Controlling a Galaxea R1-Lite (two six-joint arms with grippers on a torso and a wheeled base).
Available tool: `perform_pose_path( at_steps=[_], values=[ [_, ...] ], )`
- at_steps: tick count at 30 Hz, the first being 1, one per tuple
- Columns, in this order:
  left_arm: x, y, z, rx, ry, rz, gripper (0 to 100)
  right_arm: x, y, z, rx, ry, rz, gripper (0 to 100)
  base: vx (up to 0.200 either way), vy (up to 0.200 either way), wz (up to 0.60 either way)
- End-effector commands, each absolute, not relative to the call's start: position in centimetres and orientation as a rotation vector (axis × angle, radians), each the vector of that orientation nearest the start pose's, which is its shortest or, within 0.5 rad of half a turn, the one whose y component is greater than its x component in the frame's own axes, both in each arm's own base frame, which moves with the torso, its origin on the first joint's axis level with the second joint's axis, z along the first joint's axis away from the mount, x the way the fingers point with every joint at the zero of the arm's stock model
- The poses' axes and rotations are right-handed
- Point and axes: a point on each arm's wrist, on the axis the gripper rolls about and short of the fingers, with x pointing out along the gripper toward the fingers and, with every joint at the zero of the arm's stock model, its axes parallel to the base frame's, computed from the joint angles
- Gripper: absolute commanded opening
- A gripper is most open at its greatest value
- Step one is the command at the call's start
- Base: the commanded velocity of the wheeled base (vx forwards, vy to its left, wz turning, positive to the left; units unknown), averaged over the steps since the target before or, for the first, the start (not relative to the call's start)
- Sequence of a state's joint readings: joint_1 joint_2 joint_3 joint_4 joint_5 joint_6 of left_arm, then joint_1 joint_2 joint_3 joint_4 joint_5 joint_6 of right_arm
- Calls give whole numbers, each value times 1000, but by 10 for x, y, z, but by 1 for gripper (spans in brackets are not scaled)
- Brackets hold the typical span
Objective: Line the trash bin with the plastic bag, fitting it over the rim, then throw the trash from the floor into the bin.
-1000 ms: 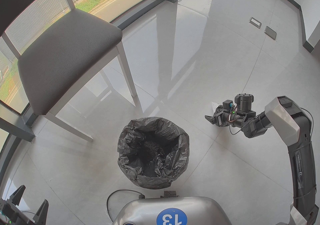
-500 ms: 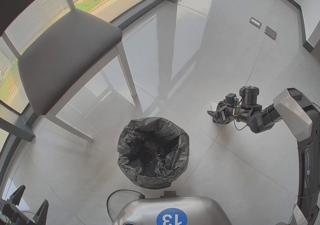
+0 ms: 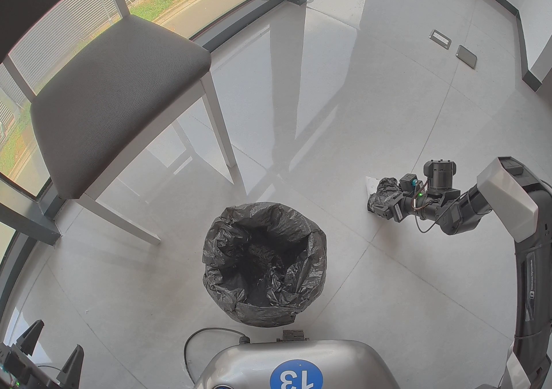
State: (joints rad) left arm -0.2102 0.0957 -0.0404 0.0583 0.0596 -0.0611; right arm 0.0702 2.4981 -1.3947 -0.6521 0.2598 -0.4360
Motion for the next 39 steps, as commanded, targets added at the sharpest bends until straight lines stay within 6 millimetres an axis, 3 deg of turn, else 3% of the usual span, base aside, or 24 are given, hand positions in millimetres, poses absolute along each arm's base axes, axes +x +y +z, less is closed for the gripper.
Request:
perform_pose_path(
  at_steps=[1, 2, 3, 8, 15, 24, 26, 27, 30, 34, 35, 39],
  values=[
    [-18, 5, 83, -46, 117, -147, 100, 483, 37, -16, -377, 412, 422, 100, 0, 0, 0],
    [-17, 5, 83, -46, 119, -147, 100, 484, 37, -20, -377, 415, 422, 100, 0, 0, 0],
    [-17, 5, 83, -46, 119, -147, 100, 484, 37, -20, -377, 415, 422, 0, 0, 0, 0],
    [-17, 5, 83, -46, 119, -147, 100, 489, 32, -24, -376, 412, 410, 0, 0, 0, 0],
    [-18, 5, 83, -46, 117, -147, 100, 489, 23, -8, -385, 387, 388, 0, 0, 0, 0],
    [-18, 5, 83, -46, 117, -147, 100, 463, 27, 91, -417, 223, 368, 0, 0, 0, 0],
    [-18, 5, 83, -46, 117, -147, 100, 462, 26, 96, -418, 214, 366, 0, 0, 0, 0],
    [-17, 5, 83, -46, 119, -147, 100, 448, 27, 128, -421, 160, 357, 0, 0, 0, 0],
    [-17, 5, 83, -46, 119, -147, 100, 427, 33, 158, -426, 111, 367, 0, 0, 0, 0],
    [-18, 5, 83, -46, 117, -147, 100, 401, 55, 183, -434, 59, 416, 0, 0, 0, 0],
    [-18, 5, 83, -46, 117, -147, 100, 385, 72, 191, -433, 40, 460, 0, 0, 0, 0],
    [-17, 5, 83, -46, 119, -147, 100, 352, 102, 206, -420, 2, 547, 0, 0, 0, 0]
  ],
)
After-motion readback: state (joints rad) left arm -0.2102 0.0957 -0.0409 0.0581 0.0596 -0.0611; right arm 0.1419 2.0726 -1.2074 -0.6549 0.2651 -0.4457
